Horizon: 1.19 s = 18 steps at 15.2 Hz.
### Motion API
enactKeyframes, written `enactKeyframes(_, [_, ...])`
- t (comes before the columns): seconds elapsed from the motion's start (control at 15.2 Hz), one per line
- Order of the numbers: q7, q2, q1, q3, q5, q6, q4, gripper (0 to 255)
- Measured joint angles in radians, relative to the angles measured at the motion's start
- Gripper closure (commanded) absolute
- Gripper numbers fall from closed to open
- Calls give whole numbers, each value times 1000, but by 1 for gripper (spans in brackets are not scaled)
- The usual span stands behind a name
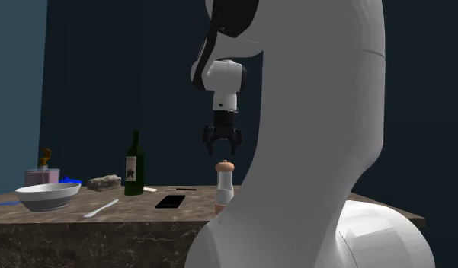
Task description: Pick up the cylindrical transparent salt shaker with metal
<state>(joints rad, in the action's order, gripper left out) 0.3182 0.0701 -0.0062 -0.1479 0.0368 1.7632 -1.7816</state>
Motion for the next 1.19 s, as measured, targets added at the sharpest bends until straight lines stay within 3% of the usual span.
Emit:
enactKeyframes(0.13, [16, -40, -3, -4, 4, 10, 20, 0])
enactKeyframes(0.53, [24, -45, -4, -5, 5, 87, -54, 0])
enactKeyframes(0.59, [24, -47, -3, -5, 5, 92, -57, 255])
enactKeyframes(1.19, [23, -46, -3, -4, 5, 98, -60, 255])
